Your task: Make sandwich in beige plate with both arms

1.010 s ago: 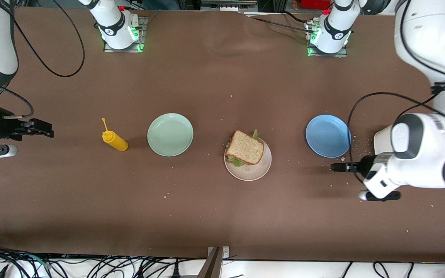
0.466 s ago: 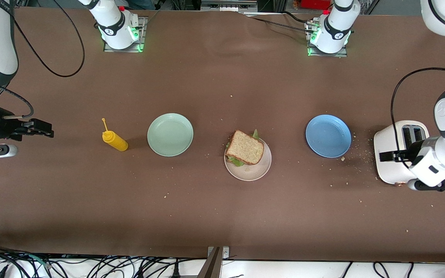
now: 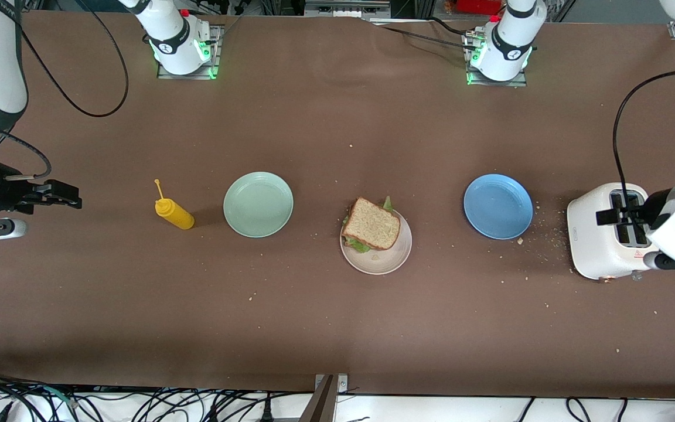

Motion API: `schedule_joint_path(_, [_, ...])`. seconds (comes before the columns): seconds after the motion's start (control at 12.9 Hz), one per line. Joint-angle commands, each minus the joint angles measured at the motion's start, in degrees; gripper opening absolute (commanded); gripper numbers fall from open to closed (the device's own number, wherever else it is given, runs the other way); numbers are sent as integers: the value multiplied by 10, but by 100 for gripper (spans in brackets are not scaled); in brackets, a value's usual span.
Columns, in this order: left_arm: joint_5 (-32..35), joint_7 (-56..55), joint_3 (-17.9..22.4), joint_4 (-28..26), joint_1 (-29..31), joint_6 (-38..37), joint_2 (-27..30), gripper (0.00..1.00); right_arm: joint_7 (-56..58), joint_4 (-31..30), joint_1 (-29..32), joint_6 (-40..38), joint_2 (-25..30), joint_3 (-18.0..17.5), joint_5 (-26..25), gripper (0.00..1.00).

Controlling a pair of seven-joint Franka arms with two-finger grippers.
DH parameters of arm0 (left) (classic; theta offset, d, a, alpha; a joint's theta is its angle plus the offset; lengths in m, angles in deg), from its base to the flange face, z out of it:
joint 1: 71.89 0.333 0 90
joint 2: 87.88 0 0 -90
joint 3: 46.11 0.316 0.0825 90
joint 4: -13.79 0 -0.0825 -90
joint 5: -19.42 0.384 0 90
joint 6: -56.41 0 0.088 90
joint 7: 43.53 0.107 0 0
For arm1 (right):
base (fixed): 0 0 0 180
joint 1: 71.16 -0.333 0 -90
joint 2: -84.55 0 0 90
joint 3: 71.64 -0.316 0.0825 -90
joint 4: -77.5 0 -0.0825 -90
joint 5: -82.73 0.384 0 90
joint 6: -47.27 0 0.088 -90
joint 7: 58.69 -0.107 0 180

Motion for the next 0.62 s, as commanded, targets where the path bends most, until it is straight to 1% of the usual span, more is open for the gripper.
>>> schedule_joint_path(0.0, [11,7,-14,-111,6,6,92,100,11,-17,4,-1,15,-2,7,100])
schedule_joint_path(0.08, [9,8,-15,-138,6,9,117,100,11,-17,4,-1,15,-2,7,100])
schedule_joint_path(0.23, [-24,17,-23,-163,19,15,153,100,11,-17,4,-1,15,-2,7,100])
schedule_joint_path(0.39, [-34,16,-25,-190,24,54,197,100,11,-17,4,-1,15,-2,7,100])
schedule_joint_path(0.54, [-26,15,-40,-188,24,59,218,100,11,-17,4,-1,15,-2,7,100])
